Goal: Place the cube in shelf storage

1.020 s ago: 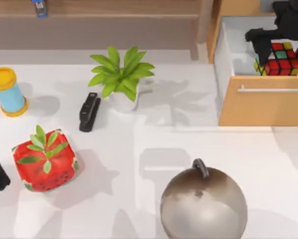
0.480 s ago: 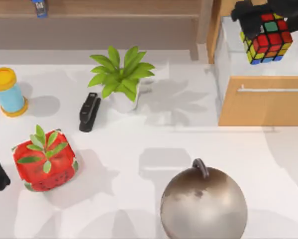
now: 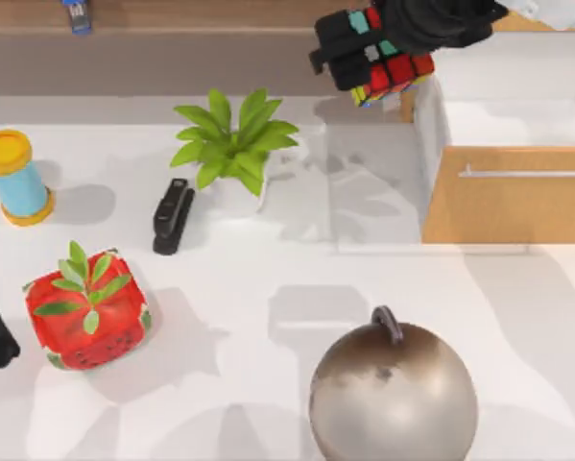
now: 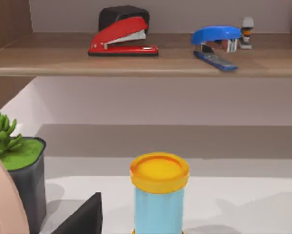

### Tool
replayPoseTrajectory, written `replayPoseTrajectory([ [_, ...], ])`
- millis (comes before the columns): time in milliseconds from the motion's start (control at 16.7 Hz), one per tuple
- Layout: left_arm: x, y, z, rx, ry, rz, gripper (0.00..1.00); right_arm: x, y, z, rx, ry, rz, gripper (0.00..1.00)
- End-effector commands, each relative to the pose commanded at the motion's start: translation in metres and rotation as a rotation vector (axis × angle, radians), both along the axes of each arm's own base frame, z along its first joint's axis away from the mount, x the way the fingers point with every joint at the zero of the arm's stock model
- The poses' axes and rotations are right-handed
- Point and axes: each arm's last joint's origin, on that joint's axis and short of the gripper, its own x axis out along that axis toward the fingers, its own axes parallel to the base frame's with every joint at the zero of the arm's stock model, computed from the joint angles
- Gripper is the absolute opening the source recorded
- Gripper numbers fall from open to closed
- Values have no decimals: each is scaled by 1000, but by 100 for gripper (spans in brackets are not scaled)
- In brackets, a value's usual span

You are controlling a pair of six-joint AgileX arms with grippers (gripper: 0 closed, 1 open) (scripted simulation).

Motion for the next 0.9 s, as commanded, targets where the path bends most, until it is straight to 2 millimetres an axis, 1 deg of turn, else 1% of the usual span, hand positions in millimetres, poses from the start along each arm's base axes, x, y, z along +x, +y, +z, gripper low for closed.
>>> replayPoseTrajectory([
  [240,0,0,0,0,0,0,100,-10,46,-19,36,-233,33,0],
  [480,0,0,0,0,0,0,100,-15,81,-42,95,-474,-4,0],
  [720,0,0,0,0,0,0,100,-20,107,-67,168,-680,-85,0],
  [900,0,0,0,0,0,0,100,-25,119,-86,223,-796,-159,0],
])
